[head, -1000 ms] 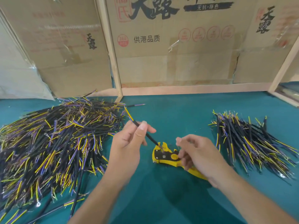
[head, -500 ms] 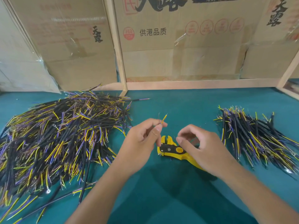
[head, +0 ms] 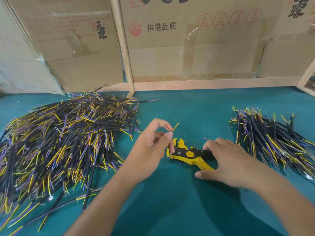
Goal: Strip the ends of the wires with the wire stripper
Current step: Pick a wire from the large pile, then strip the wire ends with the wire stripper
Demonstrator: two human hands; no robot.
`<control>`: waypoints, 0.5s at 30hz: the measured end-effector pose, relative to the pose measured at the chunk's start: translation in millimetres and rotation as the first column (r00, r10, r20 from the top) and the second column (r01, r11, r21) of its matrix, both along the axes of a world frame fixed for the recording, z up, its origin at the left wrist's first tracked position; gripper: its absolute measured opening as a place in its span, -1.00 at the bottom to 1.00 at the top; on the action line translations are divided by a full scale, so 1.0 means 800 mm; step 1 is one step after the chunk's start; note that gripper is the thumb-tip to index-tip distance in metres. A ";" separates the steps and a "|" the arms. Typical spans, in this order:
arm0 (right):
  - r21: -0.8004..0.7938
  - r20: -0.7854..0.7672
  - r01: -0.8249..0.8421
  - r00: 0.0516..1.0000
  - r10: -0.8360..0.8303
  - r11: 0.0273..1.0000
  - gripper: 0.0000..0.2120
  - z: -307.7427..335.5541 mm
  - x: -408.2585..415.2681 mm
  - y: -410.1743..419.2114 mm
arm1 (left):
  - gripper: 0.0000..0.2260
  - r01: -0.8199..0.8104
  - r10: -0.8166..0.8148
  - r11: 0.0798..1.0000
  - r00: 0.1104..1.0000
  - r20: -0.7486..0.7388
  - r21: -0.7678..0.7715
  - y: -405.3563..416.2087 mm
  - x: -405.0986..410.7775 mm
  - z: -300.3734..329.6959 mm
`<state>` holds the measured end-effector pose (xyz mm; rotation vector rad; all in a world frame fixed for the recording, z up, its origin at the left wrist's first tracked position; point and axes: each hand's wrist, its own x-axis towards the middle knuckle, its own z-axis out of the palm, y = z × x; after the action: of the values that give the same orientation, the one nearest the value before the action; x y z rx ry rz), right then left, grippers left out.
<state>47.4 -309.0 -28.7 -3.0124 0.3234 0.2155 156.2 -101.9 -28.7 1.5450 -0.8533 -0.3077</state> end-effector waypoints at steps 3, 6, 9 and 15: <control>0.368 0.215 -0.027 0.975 -0.057 0.930 -0.50 0.009 0.000 0.009 | -0.94 -0.008 0.007 1.000 0.999 0.032 0.025 -0.003 0.000 -0.002; 0.706 0.433 -0.166 0.871 -0.234 0.689 -0.83 0.015 0.000 0.026 | -0.92 0.012 -0.013 0.999 1.000 0.028 0.045 -0.006 -0.005 -0.005; 0.759 0.495 -0.278 0.833 -0.245 0.589 -0.84 0.013 -0.001 0.038 | -0.91 0.075 -0.076 0.994 0.997 0.015 0.081 -0.011 -0.012 -0.009; 0.641 0.598 -0.326 0.780 -0.186 0.694 -0.85 0.010 -0.002 0.035 | -0.91 0.115 -0.114 0.990 0.993 -0.023 0.081 -0.016 -0.022 -0.012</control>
<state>46.0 -281.0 -20.8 -2.1119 0.0151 -0.5455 138.7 -114.8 -38.0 1.5697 -0.9263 -0.4445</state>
